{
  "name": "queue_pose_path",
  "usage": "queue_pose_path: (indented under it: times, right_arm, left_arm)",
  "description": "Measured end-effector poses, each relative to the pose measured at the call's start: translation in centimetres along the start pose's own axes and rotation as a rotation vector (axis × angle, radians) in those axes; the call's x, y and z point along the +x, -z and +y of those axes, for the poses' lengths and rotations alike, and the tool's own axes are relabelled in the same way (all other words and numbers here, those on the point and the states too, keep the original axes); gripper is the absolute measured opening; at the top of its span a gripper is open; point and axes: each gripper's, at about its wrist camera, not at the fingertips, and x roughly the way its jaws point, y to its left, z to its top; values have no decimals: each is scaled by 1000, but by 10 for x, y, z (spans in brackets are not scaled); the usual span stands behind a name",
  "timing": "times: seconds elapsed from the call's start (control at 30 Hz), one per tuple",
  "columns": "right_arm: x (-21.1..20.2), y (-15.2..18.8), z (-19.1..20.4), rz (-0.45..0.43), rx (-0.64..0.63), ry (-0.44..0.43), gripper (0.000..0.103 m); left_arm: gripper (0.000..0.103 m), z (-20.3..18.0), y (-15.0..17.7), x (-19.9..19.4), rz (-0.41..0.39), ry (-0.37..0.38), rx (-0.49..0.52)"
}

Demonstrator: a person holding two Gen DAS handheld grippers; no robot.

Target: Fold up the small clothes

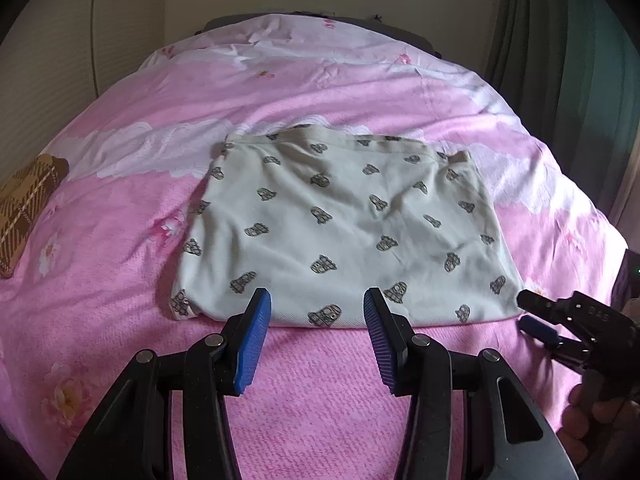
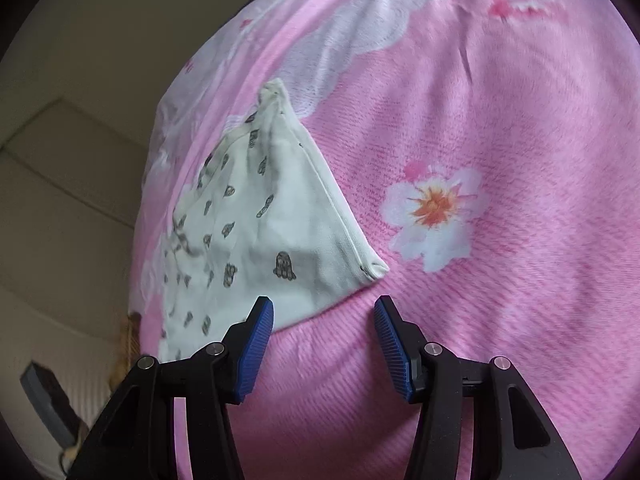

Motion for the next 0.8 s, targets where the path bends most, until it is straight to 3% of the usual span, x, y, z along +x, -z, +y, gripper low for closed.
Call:
queue_pose_path:
  times: [0.3,0.33,0.37,0.4,0.5,0.6,0.8]
  right_arm:
    - [22,-4,-1,-86,61,-11,53]
    - [20,-2,1,-97,61,-13,45]
    - [19,0,3,-102,60,-28,25]
    - [19,1,4,-101,59,-29,13]
    - [11,5,13,-152,49,-4,7]
    - [-2,6,44,-218,-55,27,6]
    - [-7,14,154,-318,-372,20,6]
  left_arm:
    - [48,27,-6,-4,-20,-14,-46]
    - [48,31,-6,-5,-22,-15,-53]
    - [48,34,-6,-5,-22,-16,-59]
    - [48,39,-7,-6,-22,-19,-65]
    - [49,54,-7,-9,-23,-26,-83]
    - [50,70,-9,-14,-29,-34,-101]
    - [53,118,-19,-36,-72,-65,-157]
